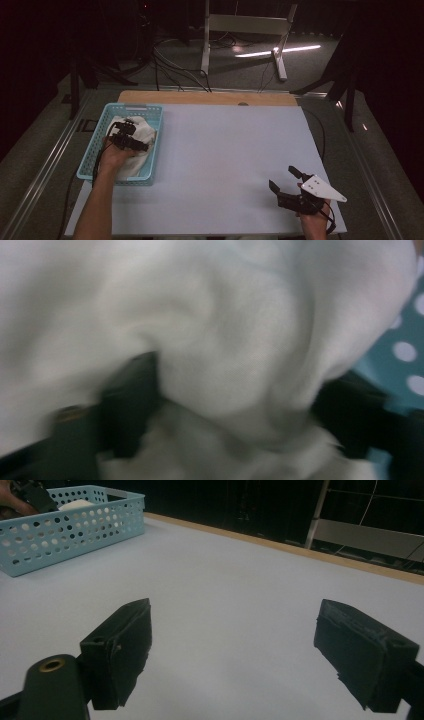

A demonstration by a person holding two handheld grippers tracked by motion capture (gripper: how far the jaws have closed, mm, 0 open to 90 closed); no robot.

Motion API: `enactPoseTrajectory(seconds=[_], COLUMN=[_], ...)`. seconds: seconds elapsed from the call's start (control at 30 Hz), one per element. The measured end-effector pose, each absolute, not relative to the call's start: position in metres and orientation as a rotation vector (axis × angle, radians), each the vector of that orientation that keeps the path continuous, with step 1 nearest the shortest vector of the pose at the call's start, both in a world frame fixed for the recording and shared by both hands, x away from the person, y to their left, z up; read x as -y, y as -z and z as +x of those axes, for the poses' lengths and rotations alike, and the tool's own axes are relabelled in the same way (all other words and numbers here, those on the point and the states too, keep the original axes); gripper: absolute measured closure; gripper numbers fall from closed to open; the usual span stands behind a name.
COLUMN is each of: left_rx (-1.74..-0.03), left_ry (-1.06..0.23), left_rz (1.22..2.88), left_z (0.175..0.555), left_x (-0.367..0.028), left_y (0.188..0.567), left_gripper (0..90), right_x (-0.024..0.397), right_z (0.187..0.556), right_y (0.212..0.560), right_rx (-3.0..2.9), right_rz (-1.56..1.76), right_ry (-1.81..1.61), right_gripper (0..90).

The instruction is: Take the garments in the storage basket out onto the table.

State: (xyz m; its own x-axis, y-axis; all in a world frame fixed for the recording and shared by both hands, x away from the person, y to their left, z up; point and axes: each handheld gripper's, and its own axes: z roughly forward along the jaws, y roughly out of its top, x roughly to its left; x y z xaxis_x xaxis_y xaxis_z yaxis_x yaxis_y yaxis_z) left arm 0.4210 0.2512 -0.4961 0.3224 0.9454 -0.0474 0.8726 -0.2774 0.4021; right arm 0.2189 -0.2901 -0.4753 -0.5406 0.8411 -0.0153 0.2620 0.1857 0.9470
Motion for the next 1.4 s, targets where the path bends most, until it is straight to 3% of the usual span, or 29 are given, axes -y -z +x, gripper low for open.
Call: enactPoseTrajectory(seconds=[0.03,0.1,0.2,0.7,1.4], left_rx=[-1.623,-1.623,-1.585,-1.452,-1.320], left_ry=[-0.259,-0.221,-0.225,-0.320,-0.388], left_rz=[2.243,2.234,2.218,2.038,1.985], left_z=[0.421,0.422,0.419,0.399,0.381], left_x=[-0.253,-0.254,-0.253,-0.263,-0.254], left_y=[0.494,0.491,0.487,0.448,0.416], left_gripper=[49.4,69.9,74.0,74.5,74.6], right_x=[0.290,0.289,0.290,0.290,0.291], right_z=[0.219,0.219,0.219,0.219,0.219], right_y=[0.475,0.475,0.475,0.476,0.475], right_rx=[-1.915,-1.917,-1.916,-1.918,-1.912], right_rz=[1.031,1.030,1.030,1.032,1.038], right_ry=[-1.361,-1.363,-1.363,-1.364,-1.366], right_gripper=[15.4,15.5,15.5,15.5,15.5])
